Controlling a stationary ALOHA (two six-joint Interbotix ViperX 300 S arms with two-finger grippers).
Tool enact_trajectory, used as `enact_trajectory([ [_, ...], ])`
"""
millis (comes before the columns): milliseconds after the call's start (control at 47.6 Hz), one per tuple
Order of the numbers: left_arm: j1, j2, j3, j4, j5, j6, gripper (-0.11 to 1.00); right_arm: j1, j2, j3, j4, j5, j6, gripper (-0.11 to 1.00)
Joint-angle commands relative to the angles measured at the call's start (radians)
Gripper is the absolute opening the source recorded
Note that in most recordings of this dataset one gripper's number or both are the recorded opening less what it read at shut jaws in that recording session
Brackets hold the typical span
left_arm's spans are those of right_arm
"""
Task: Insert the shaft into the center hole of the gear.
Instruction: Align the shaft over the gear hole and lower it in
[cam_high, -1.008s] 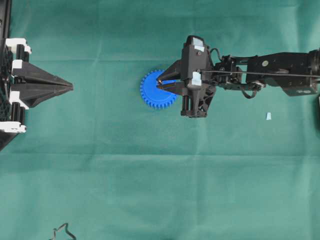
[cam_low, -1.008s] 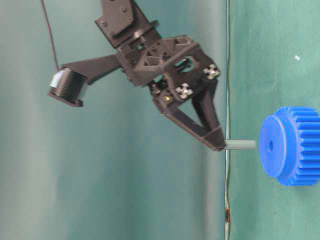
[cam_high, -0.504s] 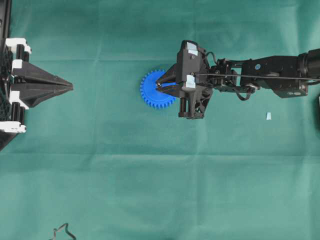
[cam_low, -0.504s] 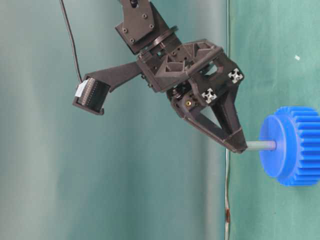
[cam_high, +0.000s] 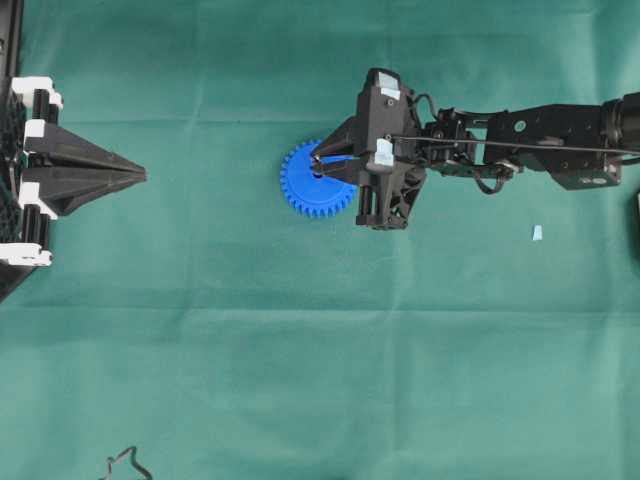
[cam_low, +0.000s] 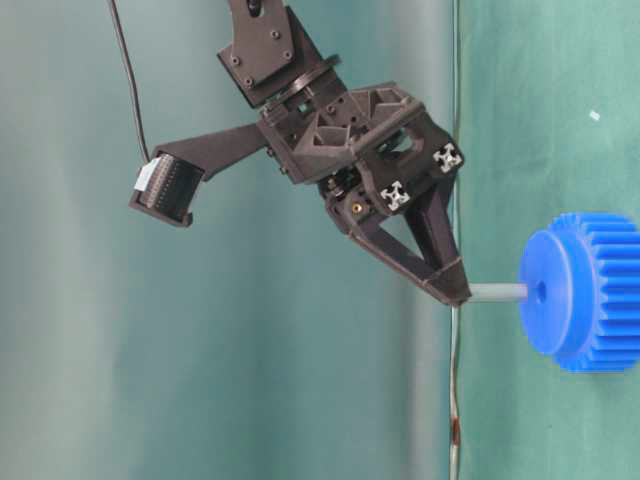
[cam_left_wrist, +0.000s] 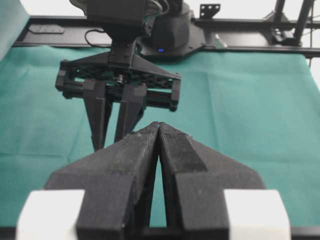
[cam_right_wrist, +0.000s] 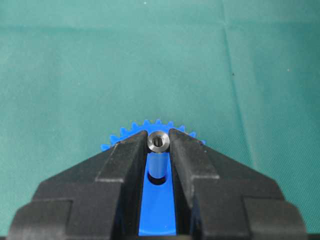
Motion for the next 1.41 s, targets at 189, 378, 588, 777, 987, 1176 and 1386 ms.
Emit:
enact_trajectory([
  [189,-0.002,0.009,-0.023,0.002,-0.005,-0.003,0.0,-0.002,0.038,-0.021,0.002,-0.055,0.003,0.16],
  [378,-0.002,0.009,-0.023,0.003,-0.003,-0.003,0.0,-0.002,0.028,-0.015,0.002,-0.063,0.002,0.16],
  [588,-0.002,0.009,-0.023,0.002,-0.003,-0.003,0.0,-0.002,0.005,-0.015,0.0,-0.06,0.0,0.16],
  [777,-0.002,0.009,-0.023,0.002,-0.003,-0.003,0.0,-0.002,0.026,-0.009,0.002,-0.044,0.005,0.16],
  [987,-0.002,0.009,-0.023,0.002,-0.005,-0.003,0.0,-0.002,0.071,-0.012,0.003,-0.054,0.006,0.16],
  [1176,-0.002,0.011,-0.021,0.002,-0.005,-0.003,0.0,0.0,0.103,-0.015,0.002,-0.061,0.005,0.16],
  [1386,-0.002,0.009,-0.021,0.002,-0.003,-0.002,0.0,-0.002,0.104,-0.017,0.0,-0.061,-0.002,0.16],
])
